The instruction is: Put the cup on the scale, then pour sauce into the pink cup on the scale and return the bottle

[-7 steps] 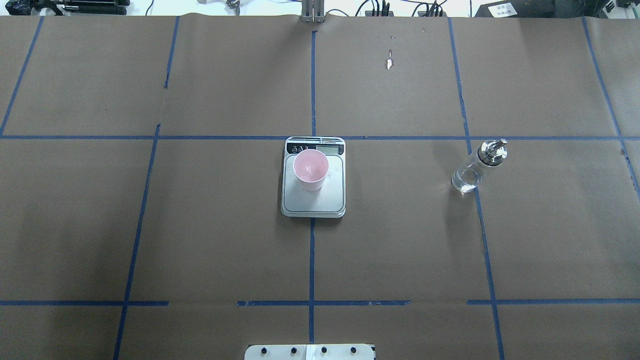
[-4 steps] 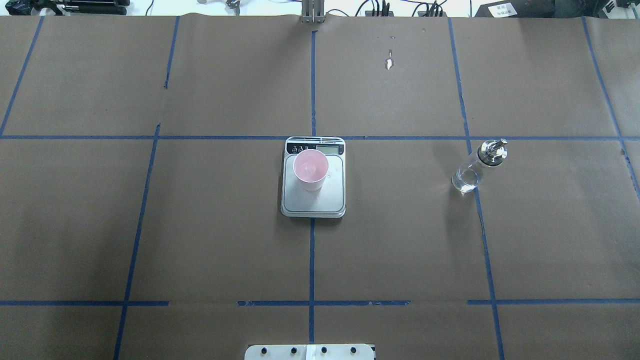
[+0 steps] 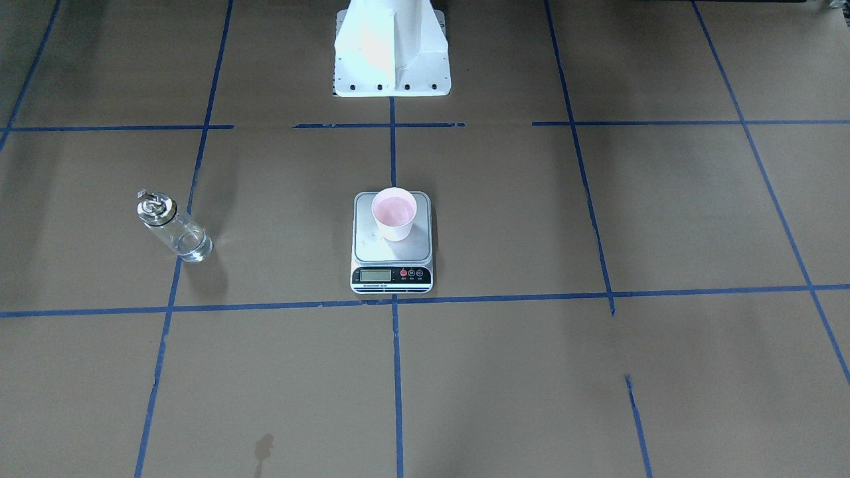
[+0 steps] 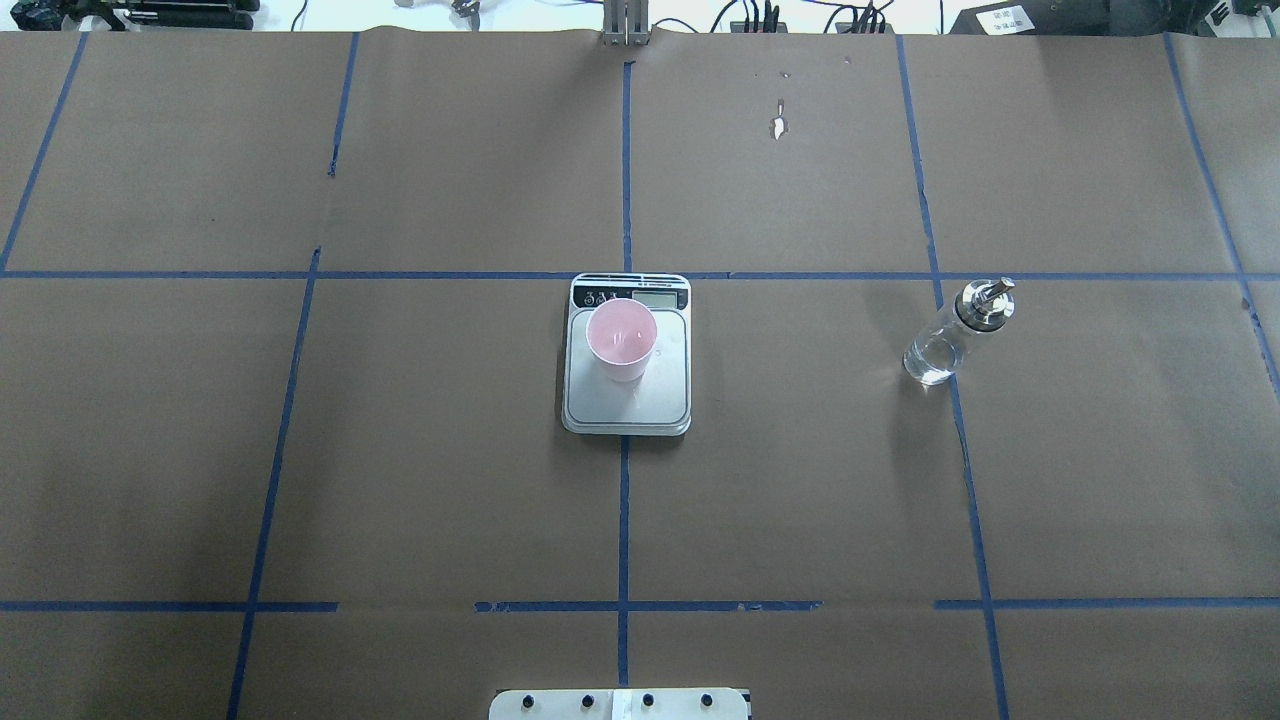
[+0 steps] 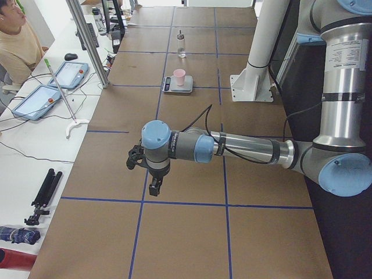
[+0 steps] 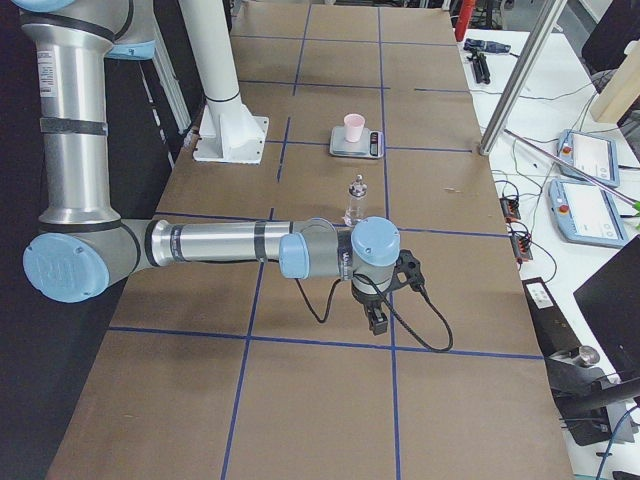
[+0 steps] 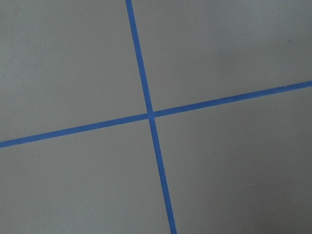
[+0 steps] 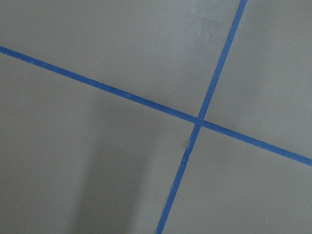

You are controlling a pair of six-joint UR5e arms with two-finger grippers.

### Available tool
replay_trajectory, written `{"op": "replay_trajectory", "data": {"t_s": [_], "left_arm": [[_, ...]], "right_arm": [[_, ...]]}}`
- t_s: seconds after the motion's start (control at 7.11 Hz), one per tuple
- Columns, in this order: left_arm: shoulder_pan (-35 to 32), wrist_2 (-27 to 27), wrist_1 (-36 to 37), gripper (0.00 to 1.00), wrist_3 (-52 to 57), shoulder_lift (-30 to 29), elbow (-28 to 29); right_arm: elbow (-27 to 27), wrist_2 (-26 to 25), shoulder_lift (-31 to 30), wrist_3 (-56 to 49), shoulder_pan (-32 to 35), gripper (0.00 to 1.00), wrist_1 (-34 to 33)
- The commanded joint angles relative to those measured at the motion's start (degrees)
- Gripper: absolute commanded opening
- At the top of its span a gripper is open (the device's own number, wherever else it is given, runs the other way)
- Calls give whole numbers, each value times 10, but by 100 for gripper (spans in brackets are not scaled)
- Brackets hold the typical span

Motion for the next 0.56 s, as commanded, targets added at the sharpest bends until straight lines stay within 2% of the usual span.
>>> {"op": "replay_trajectory", "data": {"t_s": [0.0,0.42], "left_arm": [[3,4,-4,100,0,-2,7],[4,4,-3,100,-1,-9,18]], "right_arm": [[2,0,32,8,-4,100,-73],[-1,6,28,7,-4,100,-72]]}}
